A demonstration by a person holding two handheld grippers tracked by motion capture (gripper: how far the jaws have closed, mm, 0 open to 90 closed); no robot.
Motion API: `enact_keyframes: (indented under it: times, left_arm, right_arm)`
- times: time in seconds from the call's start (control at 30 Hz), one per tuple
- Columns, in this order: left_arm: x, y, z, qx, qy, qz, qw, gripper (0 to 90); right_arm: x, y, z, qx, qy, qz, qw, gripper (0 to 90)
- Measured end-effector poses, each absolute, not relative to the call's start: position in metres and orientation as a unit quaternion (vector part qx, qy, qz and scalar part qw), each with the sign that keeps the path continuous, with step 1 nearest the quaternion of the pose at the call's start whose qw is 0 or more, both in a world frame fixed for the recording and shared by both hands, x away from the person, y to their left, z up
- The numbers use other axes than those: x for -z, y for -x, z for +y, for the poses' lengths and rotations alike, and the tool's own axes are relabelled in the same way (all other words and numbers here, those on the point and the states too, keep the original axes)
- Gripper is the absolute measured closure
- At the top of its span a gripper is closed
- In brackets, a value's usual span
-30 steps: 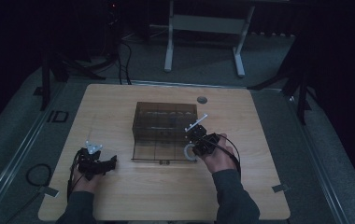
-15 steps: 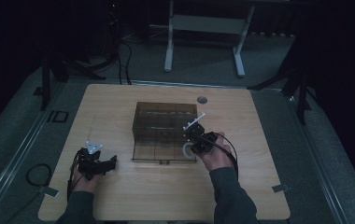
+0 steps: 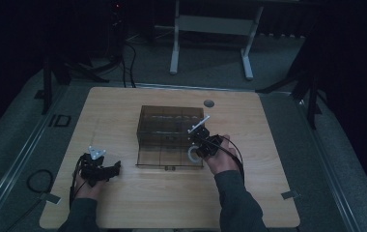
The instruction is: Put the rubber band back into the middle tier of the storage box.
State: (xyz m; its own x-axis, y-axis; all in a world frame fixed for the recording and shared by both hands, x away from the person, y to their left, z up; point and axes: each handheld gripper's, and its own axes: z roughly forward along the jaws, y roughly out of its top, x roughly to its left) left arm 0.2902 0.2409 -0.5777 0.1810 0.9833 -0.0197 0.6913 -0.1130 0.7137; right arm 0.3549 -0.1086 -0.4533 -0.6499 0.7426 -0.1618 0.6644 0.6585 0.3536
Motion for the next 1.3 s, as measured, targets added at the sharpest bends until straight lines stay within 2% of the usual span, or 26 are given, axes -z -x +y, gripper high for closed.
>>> enact_keyframes:
  times: [1.3]
  left_arm:
    - [0.578,-0.29,0.241,-0.24,-0.707,0.592,0.302,15.3]
  right_arm:
    - [0.474,-0.362,-0.096,-0.106,-0.378,0.909,0.142,81.8]
